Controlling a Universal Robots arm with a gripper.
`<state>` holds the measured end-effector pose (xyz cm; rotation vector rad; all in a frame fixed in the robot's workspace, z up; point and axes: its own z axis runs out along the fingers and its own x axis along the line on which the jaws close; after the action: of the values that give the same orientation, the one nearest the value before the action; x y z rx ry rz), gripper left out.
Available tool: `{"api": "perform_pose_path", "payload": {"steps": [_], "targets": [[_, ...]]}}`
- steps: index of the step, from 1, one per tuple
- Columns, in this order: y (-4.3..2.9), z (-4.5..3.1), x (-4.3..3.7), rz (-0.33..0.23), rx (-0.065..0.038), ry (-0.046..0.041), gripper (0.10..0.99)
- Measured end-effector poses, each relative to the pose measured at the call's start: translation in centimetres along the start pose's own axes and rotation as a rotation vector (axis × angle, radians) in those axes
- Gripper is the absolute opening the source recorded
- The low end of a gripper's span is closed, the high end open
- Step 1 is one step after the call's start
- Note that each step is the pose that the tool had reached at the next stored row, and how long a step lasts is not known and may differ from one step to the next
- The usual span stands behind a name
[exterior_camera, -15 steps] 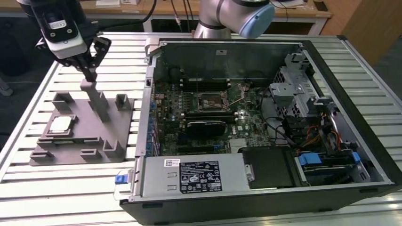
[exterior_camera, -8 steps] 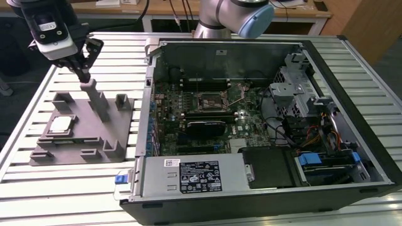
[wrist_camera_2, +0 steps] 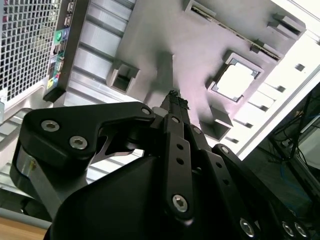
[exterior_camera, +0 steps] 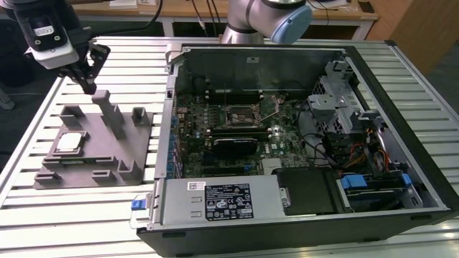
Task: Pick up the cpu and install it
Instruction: 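Reach for the cpu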
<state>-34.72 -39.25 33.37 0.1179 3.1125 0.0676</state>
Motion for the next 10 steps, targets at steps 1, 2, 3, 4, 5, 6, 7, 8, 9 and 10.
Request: {"api": "perform_pose_path", "payload": {"steps": [1,2,3,4,5,6,7,8,9,10], "targets": [[0.03,0.03,0.17,0.0,0.0,0.0,0.106],[0.05,0.06,0.34,0.0,0.0,0.0,0.106],[0.08,0.1,0.5,0.0,0.0,0.0,0.106],[0.1,0.14,0.67,0.0,0.0,-0.0001,0.106],[0.12,0.18,0.83,0.0,0.0,0.0,0.106],[0.14,0.23,0.98,0.0,0.0,0.0,0.106],[0.15,0.27,1.15,0.0,0.0,-0.0001,0.106],[0.16,0.32,1.32,0.0,0.0,0.0,0.106],[0.16,0.37,1.5,0.0,0.0,0.0,0.106],[0.16,0.41,1.69,0.0,0.0,0.0001,0.106]]}}
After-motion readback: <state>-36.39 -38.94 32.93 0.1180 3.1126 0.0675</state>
